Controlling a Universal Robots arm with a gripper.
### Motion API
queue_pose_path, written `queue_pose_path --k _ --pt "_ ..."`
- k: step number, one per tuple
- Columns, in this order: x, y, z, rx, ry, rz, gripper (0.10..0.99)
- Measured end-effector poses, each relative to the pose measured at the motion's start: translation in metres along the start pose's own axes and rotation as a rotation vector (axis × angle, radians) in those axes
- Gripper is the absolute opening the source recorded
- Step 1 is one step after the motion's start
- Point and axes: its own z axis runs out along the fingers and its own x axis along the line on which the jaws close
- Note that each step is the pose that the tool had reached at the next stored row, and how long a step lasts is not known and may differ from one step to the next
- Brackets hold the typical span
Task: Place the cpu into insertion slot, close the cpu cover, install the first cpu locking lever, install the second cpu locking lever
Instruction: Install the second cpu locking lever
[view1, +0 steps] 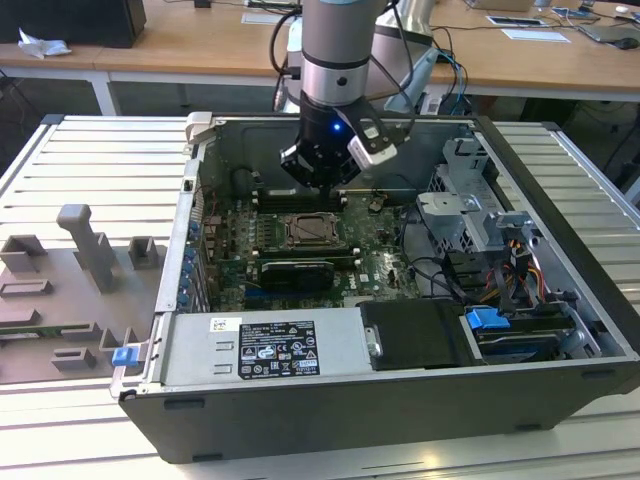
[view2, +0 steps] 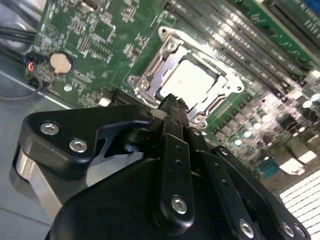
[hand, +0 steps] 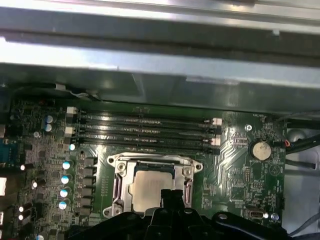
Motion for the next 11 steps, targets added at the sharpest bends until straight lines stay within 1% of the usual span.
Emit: queue_pose_path --k 2,3,5,6,8,11 --pt "0.0004 -0.0054 0.0003 0.0 0.0006 0.0 0.106" --pt "0.0006 -0.0079 0.0008 0.0 0.0024 0.0 0.106" --pt "0.001 -0.0116 0.0038 -0.001 0.0129 0.001 0.106" --pt "0.0011 -0.0131 0.0045 -0.001 0.0131 0.001 0.106" --pt "0.0017 -0.0197 0.006 -0.001 0.013 0.001 0.106" --pt "0.0026 -0.0266 0.0067 -0.001 0.0131 0.001 0.106"
